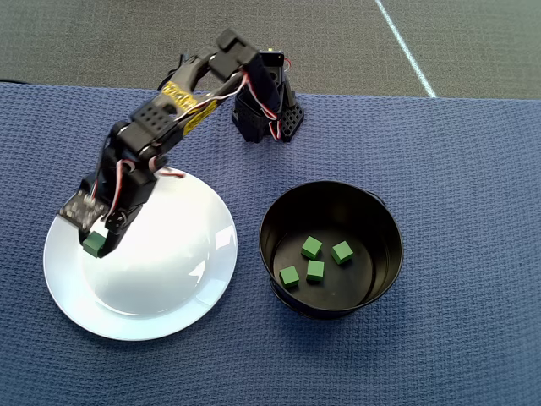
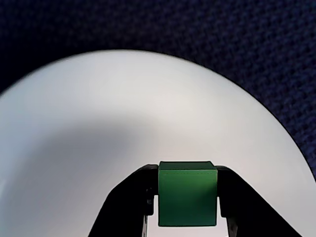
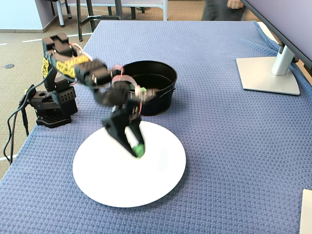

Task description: Pick up the green cubes from the white plate and place them in the black recipient

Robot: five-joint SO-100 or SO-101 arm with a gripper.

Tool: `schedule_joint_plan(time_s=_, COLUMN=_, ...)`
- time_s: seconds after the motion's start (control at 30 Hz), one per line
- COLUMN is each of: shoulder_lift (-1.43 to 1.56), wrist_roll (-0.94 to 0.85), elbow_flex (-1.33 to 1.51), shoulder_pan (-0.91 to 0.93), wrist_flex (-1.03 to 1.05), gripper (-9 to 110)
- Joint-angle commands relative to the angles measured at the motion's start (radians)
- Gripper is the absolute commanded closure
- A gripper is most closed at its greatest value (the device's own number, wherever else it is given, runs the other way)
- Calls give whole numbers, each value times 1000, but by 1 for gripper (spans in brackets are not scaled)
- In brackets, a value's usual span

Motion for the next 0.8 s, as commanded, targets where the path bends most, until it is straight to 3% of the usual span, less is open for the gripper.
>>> schedule_joint_plan(time_s=0.0, shoulder_lift=230, wrist_roll=193, elbow_flex=72, shoulder_pan=-71, wrist_flex=-35, gripper=101)
schedule_joint_plan(time_s=0.17, shoulder_lift=385, wrist_roll=439, elbow_flex=224, shoulder_pan=-153, wrist_flex=-66, gripper=101)
schedule_joint_plan(time_s=0.33, shoulder_lift=442, wrist_roll=782, elbow_flex=155, shoulder_pan=-241, wrist_flex=67, gripper=102)
schedule_joint_plan(time_s=0.77, shoulder_lift=703, wrist_roll=1417, elbow_flex=324, shoulder_pan=-589, wrist_flex=265, gripper=102)
